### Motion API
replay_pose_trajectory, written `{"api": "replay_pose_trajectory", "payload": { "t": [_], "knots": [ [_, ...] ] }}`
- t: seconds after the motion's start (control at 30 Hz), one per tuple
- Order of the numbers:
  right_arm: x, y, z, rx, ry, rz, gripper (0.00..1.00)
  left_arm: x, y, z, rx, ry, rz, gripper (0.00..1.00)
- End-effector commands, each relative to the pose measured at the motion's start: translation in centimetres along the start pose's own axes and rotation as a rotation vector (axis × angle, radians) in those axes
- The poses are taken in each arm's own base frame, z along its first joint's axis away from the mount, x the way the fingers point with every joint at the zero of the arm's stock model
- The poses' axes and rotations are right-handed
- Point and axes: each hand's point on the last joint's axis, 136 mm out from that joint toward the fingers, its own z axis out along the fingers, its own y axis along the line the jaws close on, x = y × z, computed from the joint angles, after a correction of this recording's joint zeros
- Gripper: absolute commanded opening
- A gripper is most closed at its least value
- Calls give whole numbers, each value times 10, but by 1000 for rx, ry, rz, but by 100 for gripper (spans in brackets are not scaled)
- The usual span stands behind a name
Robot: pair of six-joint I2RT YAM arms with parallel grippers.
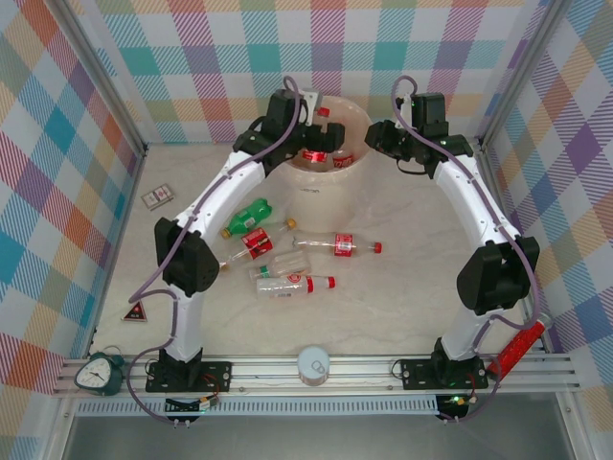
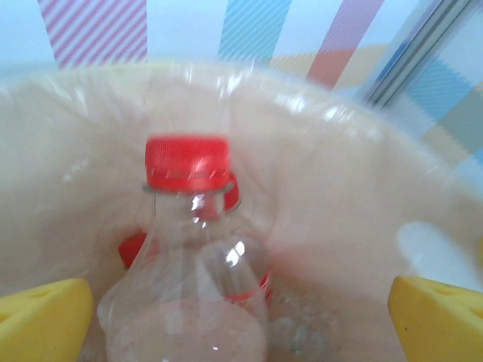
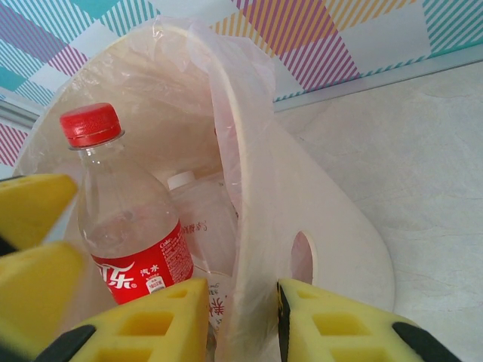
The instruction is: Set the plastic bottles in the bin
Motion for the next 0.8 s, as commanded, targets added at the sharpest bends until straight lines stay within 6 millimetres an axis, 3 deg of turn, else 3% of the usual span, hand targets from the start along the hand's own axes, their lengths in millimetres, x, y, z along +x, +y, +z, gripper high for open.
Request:
{"api": "replay_pose_trajectory", "payload": {
  "t": [0.0, 0.1, 0.23, 0.37, 0.5, 0.63, 0.77],
  "knots": [
    [4, -8, 4, 19, 20, -10, 30, -57, -13, -48, 2, -181, -8, 100],
    [4, -7, 5, 18, 21, -9, 30, -65, 10, -65, -143, -224, 8, 100],
    [4, -7, 5, 16, 22, -10, 30, -61, 39, -79, -309, -196, 14, 96],
    [4, -7, 5, 17, 23, -14, 30, -61, 42, -99, -324, -211, 2, 92],
    [3, -6, 4, 14, 22, -15, 30, -59, 53, -134, -362, -198, -16, 91],
    [3, -5, 4, 15, 23, -20, 30, -39, 84, -170, -390, -149, -102, 92],
    [3, -6, 4, 21, 27, -24, 30, 9, 139, -197, -481, -42, -215, 91]
  ]
}}
